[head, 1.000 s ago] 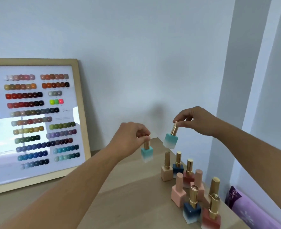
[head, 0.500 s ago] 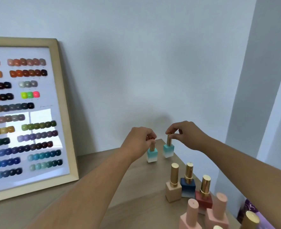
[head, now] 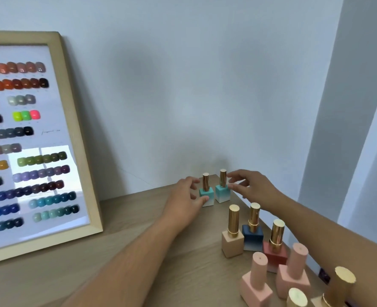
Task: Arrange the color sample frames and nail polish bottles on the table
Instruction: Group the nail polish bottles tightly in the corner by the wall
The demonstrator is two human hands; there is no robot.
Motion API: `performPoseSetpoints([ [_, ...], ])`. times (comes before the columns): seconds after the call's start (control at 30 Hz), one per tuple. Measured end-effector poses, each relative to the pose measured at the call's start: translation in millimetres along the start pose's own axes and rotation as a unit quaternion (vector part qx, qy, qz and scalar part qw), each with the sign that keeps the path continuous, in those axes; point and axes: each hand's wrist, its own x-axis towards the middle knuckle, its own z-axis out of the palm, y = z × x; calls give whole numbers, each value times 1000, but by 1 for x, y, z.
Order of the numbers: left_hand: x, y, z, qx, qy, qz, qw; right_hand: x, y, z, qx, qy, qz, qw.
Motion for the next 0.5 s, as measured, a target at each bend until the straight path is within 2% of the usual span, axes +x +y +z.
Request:
performPoseSetpoints([
  [0.1,-1,-3,10,-34,3,-22,999,-1,5,15,11,-15,19,1000],
  [0.5,20,-12,24,-83,62,-31,994,13,4,32,6,35,9,999],
])
